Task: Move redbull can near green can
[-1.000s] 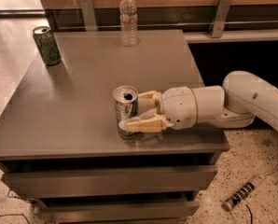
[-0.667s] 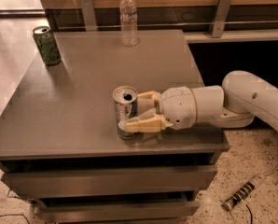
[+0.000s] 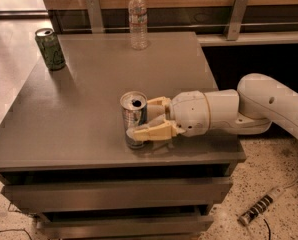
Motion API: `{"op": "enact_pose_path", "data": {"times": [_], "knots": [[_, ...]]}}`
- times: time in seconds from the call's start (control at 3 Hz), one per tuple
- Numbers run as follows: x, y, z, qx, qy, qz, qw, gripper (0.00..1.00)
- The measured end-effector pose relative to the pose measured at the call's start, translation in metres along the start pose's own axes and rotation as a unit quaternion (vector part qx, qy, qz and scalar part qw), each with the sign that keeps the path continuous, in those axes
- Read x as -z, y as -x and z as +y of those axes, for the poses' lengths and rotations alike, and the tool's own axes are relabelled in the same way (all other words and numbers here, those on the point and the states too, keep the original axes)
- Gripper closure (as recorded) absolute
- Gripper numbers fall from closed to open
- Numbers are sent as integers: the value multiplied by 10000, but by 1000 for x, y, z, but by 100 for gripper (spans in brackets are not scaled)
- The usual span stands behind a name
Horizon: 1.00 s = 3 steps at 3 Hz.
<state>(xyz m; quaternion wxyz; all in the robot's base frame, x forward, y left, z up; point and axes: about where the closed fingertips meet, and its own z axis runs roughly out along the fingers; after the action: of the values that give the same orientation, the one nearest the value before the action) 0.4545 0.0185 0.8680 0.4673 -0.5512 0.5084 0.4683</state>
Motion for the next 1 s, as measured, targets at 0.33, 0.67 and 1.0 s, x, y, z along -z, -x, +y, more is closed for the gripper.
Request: {"op": "enact_pose_path", "data": {"times": [0.33,0.67,1.0], "knots": [[20,6,-41,-235,-210,166,9994,100],[36,13,-80,-402,-414,306,9979,100],[42,17,-121,-509,-702,340,9956,100]]}}
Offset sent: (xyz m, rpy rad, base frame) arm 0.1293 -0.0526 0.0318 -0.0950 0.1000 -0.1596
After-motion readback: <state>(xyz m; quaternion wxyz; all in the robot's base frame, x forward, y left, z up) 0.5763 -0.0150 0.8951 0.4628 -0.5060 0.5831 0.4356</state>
